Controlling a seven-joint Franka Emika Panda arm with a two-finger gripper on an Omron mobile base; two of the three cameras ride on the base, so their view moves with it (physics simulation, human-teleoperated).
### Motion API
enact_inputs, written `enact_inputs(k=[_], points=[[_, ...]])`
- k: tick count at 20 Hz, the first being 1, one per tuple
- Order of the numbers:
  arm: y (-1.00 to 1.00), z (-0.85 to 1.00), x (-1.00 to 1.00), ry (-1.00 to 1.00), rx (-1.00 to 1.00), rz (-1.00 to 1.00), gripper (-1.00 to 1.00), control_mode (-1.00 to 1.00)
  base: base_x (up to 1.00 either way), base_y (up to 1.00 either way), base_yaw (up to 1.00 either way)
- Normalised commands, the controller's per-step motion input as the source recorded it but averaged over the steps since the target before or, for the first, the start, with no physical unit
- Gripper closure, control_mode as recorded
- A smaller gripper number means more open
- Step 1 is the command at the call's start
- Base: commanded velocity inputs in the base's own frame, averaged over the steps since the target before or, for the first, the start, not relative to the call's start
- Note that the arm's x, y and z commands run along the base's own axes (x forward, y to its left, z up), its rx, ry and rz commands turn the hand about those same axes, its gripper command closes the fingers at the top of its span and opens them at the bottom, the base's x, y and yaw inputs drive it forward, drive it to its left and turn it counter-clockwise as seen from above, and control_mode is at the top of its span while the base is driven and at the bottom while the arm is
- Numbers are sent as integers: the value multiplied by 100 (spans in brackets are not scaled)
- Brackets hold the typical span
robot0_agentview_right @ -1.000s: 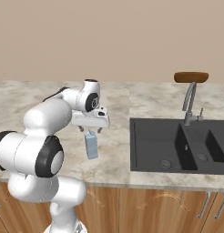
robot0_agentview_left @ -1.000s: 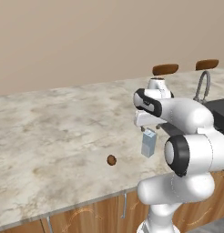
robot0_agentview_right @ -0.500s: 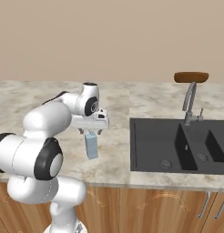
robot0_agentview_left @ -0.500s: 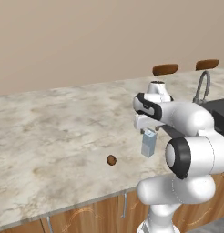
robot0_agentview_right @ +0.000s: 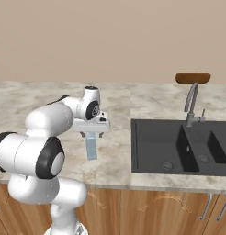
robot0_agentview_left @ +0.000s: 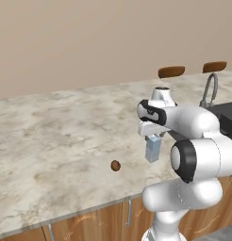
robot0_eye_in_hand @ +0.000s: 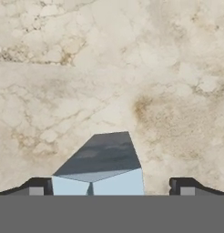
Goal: Gather the eggs and milk located in the vicinity of the sink area and place them right next to the bowl.
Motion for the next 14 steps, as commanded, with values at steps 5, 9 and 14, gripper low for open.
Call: enact_inputs(k=[5, 9, 14], points=[[0, 0, 0, 0, 0, 0, -100, -100, 0, 0, 0], [0, -2, 0, 0, 0, 0, -100, -100, 0, 0, 0], [0, -12, 0, 1, 0, 0, 100, -100, 0, 0, 0]])
